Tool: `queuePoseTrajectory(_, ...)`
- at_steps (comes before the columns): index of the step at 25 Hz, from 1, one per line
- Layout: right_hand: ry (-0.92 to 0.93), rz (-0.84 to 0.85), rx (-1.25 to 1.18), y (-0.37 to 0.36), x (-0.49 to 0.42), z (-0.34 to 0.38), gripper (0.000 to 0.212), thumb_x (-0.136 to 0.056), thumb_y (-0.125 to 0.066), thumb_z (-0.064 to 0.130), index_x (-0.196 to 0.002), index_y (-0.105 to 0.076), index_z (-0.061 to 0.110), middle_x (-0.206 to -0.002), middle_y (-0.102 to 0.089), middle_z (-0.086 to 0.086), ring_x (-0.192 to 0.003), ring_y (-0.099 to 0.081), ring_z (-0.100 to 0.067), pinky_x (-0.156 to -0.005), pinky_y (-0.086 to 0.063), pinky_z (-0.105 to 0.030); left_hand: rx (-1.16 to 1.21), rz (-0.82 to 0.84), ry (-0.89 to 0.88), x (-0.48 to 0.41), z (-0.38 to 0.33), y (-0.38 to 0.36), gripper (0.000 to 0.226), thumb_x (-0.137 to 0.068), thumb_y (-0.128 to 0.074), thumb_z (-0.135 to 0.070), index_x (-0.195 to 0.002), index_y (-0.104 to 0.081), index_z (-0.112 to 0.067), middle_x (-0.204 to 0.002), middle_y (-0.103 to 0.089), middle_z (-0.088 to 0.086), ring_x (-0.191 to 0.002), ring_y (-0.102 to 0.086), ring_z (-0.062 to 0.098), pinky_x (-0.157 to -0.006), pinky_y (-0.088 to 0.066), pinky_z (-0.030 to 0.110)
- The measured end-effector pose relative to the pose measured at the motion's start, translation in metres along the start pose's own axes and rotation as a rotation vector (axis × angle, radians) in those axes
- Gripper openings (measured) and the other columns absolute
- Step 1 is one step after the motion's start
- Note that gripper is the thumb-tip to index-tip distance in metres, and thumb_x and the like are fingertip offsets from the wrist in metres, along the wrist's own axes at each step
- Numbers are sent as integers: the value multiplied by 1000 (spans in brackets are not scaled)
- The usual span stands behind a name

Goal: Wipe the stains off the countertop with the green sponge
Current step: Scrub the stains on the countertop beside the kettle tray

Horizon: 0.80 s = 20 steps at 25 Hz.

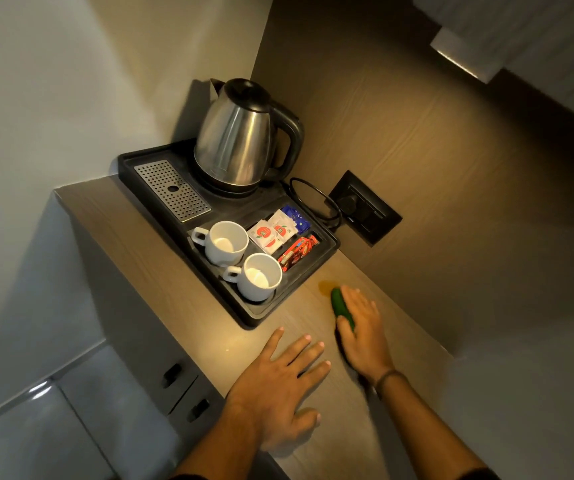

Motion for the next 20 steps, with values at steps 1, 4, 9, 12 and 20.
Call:
queuePoseTrajectory(1, 67, 14, 11, -2, 13, -4, 61, -99, -47, 34, -158, -34, 31, -165, -33, 3, -155, -23, -20, -127, -10, -47, 0, 1, 3, 0, 1, 1, 77, -104, -27, -68, -166, 0, -30, -176, 15, -1, -159, 21, 20, -124, 18, 64)
queuePoseTrajectory(4, -42, -23, 20, 13, -5, -26, 58, -100, -48, 29, -157, -36, 26, -164, -36, -3, -153, -27, -25, -127, -11, -50, -19, 7, 1, -2, 2, 3, 78, -104, -26, -68, -166, 3, -30, -175, 17, -1, -159, 21, 21, -123, 21, 63)
queuePoseTrajectory(9, 92, 65, 4, -8, -23, 17, 59, -100, -47, 28, -158, -35, 24, -166, -34, -5, -155, -23, -23, -127, -12, -53, -11, 7, -7, 0, 0, 3, 78, -104, -27, -67, -166, -1, -28, -175, 16, 1, -160, 19, 22, -123, 21, 63)
queuePoseTrajectory(12, 152, 66, 11, 4, 0, -5, 60, -99, -44, 33, -158, -34, 29, -166, -34, -1, -156, -23, -21, -127, -10, -51, -20, 12, -2, 0, 1, 4, 78, -104, -26, -67, -166, 1, -28, -175, 17, 1, -159, 21, 22, -123, 19, 65)
queuePoseTrajectory(20, 263, 138, -3, -5, 0, 10, 61, -101, -41, 35, -160, -27, 32, -168, -30, 5, -157, -15, -13, -127, -7, -47, -30, 9, 16, 0, -1, 4, 78, -104, -26, -67, -166, -1, -28, -176, 15, 2, -159, 20, 22, -123, 21, 63)
Point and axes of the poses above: each hand's wrist, its own x-axis away from the middle knuckle, its own y-axis out of the back of the hand, z = x × y, the point moved 6 cm from there along -x, towards the middle knuckle
